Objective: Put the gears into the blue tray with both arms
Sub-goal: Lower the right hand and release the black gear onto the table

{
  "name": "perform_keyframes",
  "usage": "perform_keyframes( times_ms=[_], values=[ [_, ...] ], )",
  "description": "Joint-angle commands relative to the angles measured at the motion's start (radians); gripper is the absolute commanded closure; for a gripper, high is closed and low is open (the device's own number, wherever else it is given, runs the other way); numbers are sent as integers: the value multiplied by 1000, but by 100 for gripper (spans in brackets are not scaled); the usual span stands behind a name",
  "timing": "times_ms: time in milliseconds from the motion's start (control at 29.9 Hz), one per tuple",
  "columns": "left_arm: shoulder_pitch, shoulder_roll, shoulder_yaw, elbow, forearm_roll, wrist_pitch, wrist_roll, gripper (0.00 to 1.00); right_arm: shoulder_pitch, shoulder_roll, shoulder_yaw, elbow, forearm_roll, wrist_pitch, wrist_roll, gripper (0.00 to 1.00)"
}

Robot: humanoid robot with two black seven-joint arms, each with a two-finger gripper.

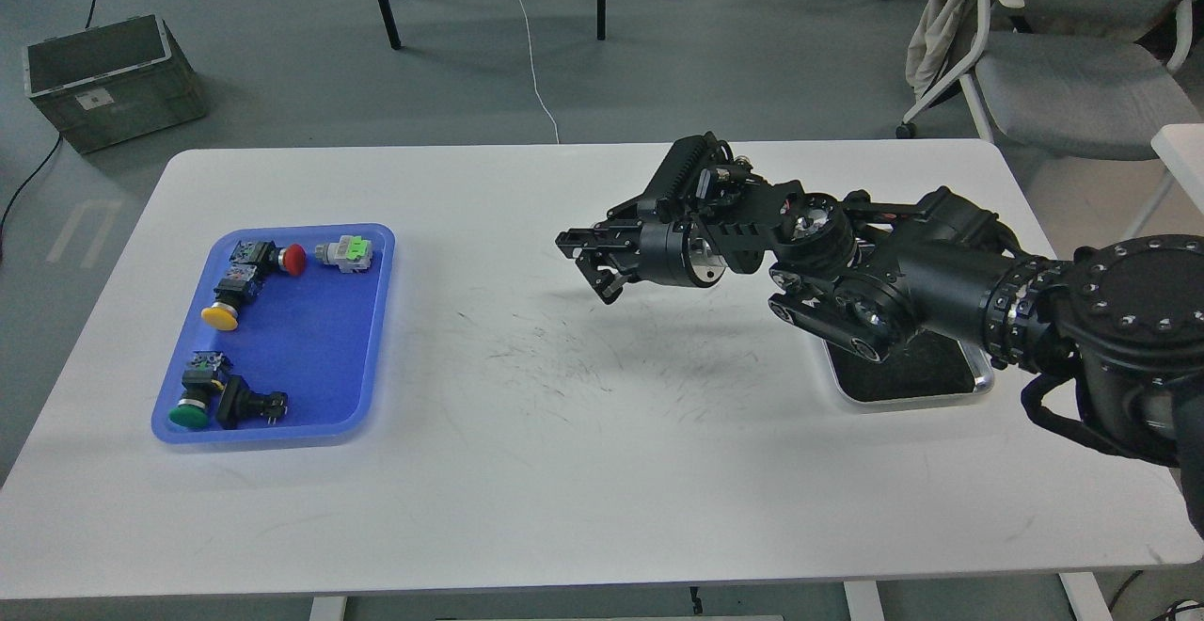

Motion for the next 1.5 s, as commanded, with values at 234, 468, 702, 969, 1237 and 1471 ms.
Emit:
perform_keyframes(
  times_ms=[234, 468, 702, 969, 1237, 1471],
  values=[
    [0, 42, 2, -45, 0, 0, 2, 1, -50, 0, 8, 94, 3, -16, 60, 99],
    [2, 58, 2, -62, -3, 0, 2, 1, -96, 0, 5, 99, 1, -11, 61, 99],
    [3, 76, 2, -72, -3, 0, 2, 1, -145, 0, 3, 79, -3, -5, 61, 99],
    [6, 94, 0, -89, -4, 0, 0, 1, -139, 0, 2, 82, -6, -5, 60, 98],
    [6, 101, 0, -96, -6, 0, 0, 1, -145, 0, 3, 72, -5, -5, 57, 84],
    [6, 102, 0, -99, -6, 0, 0, 1, -150, 0, 5, 71, -2, -2, 50, 66]
  ],
)
